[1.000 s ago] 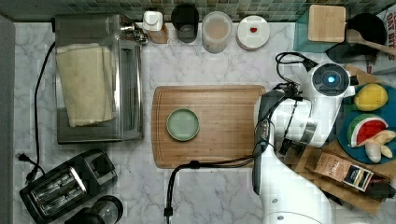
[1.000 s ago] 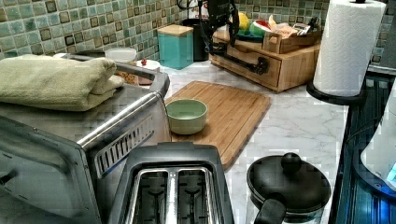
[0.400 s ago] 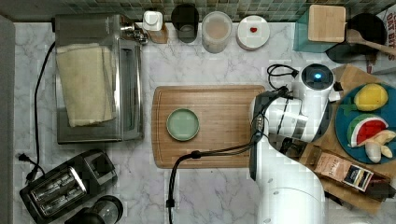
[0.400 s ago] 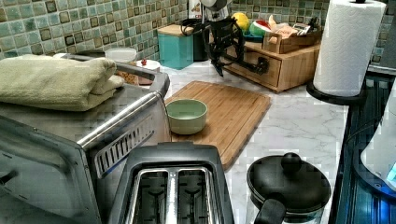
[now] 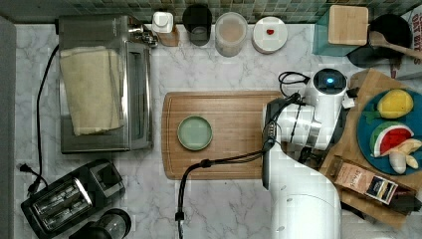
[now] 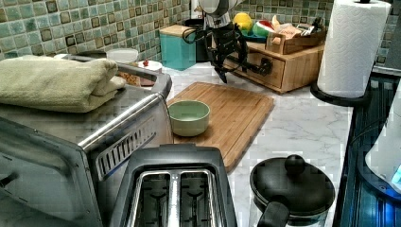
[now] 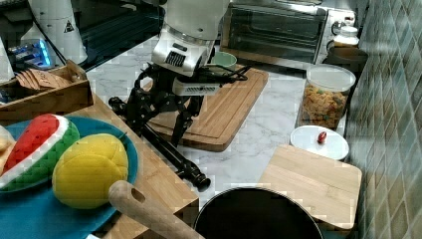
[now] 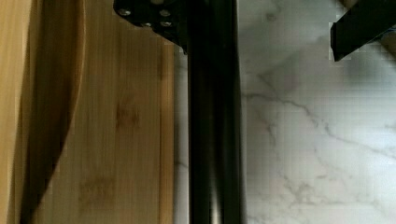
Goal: Open the drawer.
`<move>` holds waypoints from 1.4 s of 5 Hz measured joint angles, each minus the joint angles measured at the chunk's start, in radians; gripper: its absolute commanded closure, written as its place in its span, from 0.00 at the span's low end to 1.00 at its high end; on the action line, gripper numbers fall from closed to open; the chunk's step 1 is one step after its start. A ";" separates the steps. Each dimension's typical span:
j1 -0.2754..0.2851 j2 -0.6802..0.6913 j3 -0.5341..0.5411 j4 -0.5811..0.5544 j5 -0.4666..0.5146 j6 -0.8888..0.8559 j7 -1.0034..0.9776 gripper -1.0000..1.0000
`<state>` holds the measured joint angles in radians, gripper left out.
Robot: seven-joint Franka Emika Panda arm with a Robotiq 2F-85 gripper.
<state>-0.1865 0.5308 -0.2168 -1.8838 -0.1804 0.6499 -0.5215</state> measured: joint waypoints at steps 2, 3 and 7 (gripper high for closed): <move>0.001 -0.001 0.005 0.023 0.063 -0.018 0.004 0.00; 0.004 0.004 0.007 0.031 0.121 -0.018 0.006 0.00; 0.081 0.134 0.051 0.238 0.149 -0.127 0.306 0.00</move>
<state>-0.1052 0.6650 -0.1658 -1.6455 -0.0318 0.5229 -0.2153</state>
